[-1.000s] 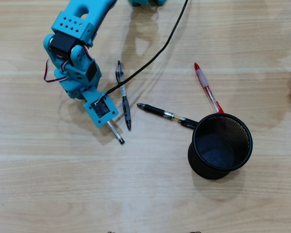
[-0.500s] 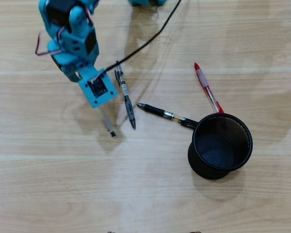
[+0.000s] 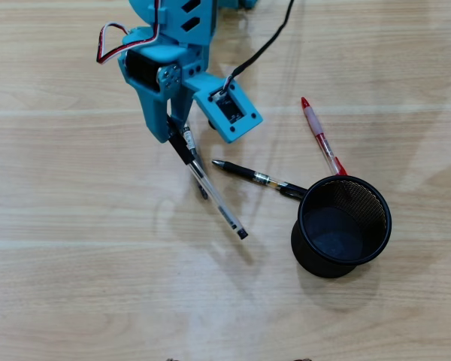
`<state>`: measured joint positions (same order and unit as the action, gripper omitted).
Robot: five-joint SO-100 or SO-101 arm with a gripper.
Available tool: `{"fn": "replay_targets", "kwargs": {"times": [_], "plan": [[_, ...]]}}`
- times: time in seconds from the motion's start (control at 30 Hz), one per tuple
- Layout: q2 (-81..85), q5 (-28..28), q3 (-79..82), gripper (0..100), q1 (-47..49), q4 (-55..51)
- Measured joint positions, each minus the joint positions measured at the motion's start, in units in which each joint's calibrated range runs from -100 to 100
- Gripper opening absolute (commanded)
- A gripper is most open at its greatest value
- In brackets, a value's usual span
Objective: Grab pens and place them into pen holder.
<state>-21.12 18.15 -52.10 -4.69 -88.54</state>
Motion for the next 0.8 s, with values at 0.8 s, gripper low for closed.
{"fn": "replay_targets", "kwargs": {"times": [0.8], "plan": [[0.59, -20.81, -10.45, 2, 15.79, 0.34]]}}
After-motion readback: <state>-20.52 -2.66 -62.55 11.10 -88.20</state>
